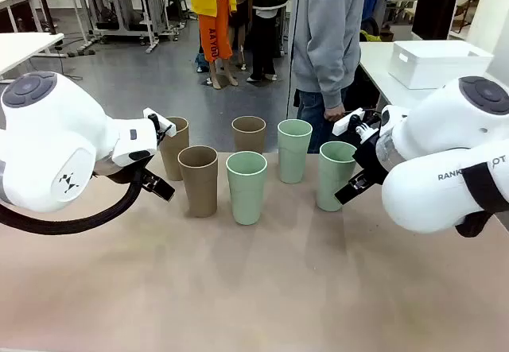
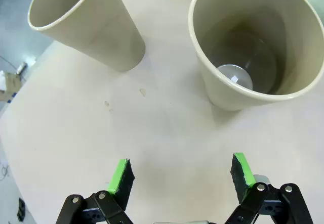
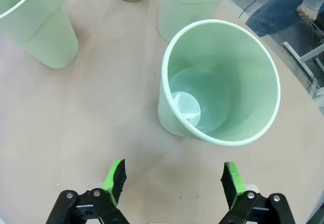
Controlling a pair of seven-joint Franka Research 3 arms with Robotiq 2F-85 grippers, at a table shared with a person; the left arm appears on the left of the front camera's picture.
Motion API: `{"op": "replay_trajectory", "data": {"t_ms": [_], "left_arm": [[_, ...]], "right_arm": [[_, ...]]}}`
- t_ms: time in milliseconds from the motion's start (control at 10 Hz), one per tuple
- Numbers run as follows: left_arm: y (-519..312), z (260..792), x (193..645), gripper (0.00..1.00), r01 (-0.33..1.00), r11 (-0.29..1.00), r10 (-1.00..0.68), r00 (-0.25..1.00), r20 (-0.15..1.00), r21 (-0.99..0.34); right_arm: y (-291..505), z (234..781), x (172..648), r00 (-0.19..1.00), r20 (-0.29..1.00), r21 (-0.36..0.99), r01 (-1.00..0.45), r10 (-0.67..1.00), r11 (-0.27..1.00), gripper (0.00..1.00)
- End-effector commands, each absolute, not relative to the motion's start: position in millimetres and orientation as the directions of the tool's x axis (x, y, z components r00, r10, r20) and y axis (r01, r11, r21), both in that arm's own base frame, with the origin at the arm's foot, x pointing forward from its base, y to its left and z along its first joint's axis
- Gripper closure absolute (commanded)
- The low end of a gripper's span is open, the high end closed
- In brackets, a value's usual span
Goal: Stack the cups and store them in the basket.
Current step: Pick up two Reusable plastic cups , one in each hand.
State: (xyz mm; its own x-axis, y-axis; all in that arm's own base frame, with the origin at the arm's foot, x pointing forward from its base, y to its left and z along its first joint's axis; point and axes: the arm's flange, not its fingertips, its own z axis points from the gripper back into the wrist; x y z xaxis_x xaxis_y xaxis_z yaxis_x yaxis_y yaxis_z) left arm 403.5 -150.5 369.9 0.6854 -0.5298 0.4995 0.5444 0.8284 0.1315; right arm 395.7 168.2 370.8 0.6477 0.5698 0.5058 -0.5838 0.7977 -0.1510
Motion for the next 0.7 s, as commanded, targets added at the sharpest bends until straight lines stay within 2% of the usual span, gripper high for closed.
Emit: {"op": "replay_trajectory", "data": {"t_ms": [0, 600], "left_arm": [[-150.6, 370.1, 403.4, 0.0, 0.544, 0.828, -0.53, 0.685, 0.5, 0.132], [-150.6, 370.1, 403.4, 0.0, 0.544, 0.828, -0.53, 0.685, 0.5, 0.132]], "right_arm": [[168.2, 370.9, 395.7, 0.648, 0.506, -0.151, -0.584, 0.57, 0.798, 0.0], [168.2, 370.9, 395.7, 0.648, 0.506, -0.151, -0.584, 0.57, 0.798, 0.0]]}}
